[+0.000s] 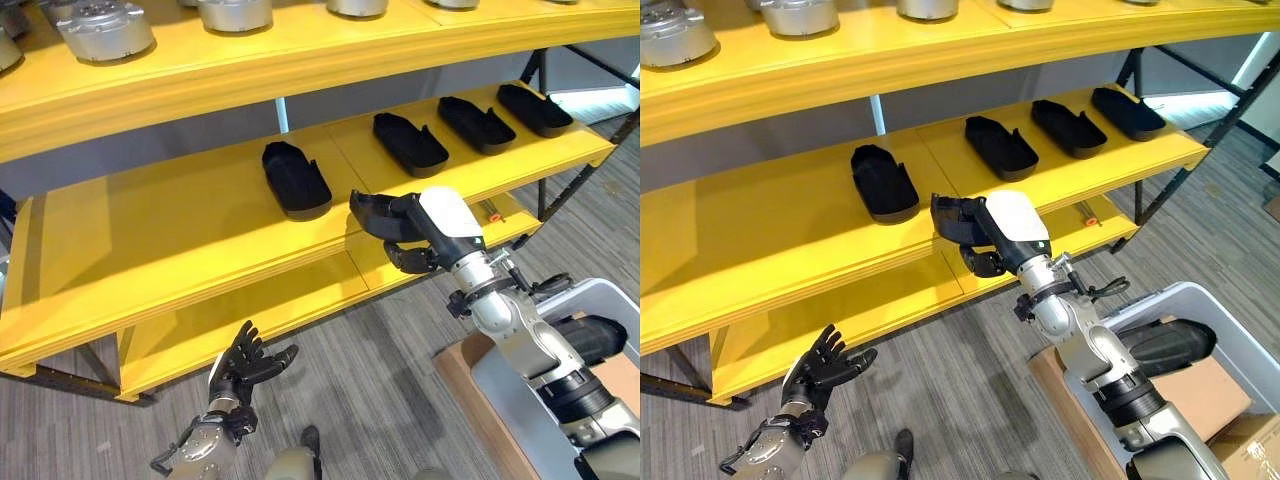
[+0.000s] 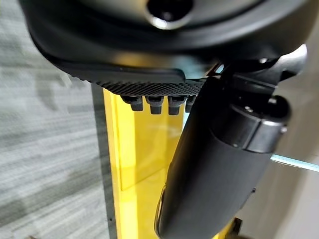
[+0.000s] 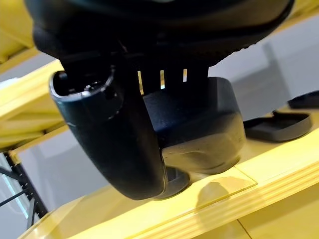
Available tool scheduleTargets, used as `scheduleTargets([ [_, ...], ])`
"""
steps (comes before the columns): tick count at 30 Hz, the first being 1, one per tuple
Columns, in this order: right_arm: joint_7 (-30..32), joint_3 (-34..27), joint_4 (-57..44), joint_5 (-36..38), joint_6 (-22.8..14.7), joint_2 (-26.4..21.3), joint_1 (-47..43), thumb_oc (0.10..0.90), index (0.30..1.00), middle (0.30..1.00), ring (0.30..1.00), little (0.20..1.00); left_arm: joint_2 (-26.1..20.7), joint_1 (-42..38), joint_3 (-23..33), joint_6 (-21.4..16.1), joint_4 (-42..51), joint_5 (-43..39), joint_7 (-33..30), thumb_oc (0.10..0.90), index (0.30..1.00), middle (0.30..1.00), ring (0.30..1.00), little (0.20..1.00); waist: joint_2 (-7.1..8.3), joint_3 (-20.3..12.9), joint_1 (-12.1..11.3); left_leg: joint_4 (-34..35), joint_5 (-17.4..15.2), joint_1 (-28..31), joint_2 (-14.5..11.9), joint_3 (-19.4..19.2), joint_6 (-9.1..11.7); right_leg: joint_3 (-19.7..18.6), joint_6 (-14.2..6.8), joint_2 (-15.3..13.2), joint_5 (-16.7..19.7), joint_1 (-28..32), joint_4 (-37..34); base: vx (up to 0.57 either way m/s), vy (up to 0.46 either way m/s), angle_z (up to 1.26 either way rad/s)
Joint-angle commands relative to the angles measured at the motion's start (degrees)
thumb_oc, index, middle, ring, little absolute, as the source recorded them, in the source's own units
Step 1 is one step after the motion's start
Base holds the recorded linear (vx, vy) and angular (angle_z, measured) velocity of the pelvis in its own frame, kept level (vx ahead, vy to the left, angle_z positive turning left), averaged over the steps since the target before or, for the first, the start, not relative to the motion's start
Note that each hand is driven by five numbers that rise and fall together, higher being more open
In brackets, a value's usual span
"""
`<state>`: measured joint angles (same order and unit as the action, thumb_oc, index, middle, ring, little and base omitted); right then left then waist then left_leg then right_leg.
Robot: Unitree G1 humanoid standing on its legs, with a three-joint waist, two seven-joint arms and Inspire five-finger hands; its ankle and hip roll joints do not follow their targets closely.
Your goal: Move parts from the plastic box to the shelf.
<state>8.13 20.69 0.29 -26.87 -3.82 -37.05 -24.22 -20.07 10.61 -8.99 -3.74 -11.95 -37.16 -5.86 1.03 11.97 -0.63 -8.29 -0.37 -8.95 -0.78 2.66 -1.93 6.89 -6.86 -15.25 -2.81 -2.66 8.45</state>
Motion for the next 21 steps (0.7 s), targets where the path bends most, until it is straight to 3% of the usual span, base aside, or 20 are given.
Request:
scheduleTargets([
  [1,5.24,-8.96,-5.92,1.16,-2.57,-2.89,-7.53,0.400,0.300,0.300,0.300,0.300,-1.39,-4.33,-1.42,-3.54,5.90,3.74,3.14,0.900,1.000,1.000,1.000,1.000,2.07,-2.81,1.50,2.54,-6.75,6.86,2.64,-3.11,0.32,-2.97,-3.21,2.02,7.85,-6.46,2.36,0.12,-0.038,1.09],
  [3,5.07,-9.74,-6.05,2.30,-3.15,-3.34,-6.92,0.400,0.300,0.300,0.300,0.300,-1.11,-5.59,-1.92,-3.56,5.05,3.52,3.00,0.900,1.000,1.000,1.000,1.000,2.53,-2.88,2.41,2.30,-6.83,6.74,2.92,-1.58,0.65,-5.98,-2.54,5.81,5.19,-6.91,-0.03,0.13,-0.063,0.78],
  [8,4.23,-11.71,-7.11,3.28,-4.17,-4.00,-4.46,0.400,0.300,0.300,0.300,0.300,-0.35,-6.35,-1.93,-3.89,4.28,3.32,3.05,0.900,1.000,1.000,1.000,1.000,3.10,-4.04,3.18,1.57,-6.96,6.59,2.14,1.64,2.04,-8.47,-2.15,7.10,3.61,-3.99,-1.67,0.11,-0.135,0.31],
  [21,4.01,-11.57,-10.26,4.16,-5.71,-2.68,-5.10,0.400,0.300,0.300,0.300,0.300,0.41,-3.36,-0.01,-3.46,5.22,2.57,2.42,0.900,1.000,1.000,1.000,1.000,2.88,-7.82,1.64,6.64,-3.45,9.57,-2.74,3.07,4.97,-5.34,0.18,9.15,1.99,0.59,-5.97,0.05,-0.153,0.11],
])
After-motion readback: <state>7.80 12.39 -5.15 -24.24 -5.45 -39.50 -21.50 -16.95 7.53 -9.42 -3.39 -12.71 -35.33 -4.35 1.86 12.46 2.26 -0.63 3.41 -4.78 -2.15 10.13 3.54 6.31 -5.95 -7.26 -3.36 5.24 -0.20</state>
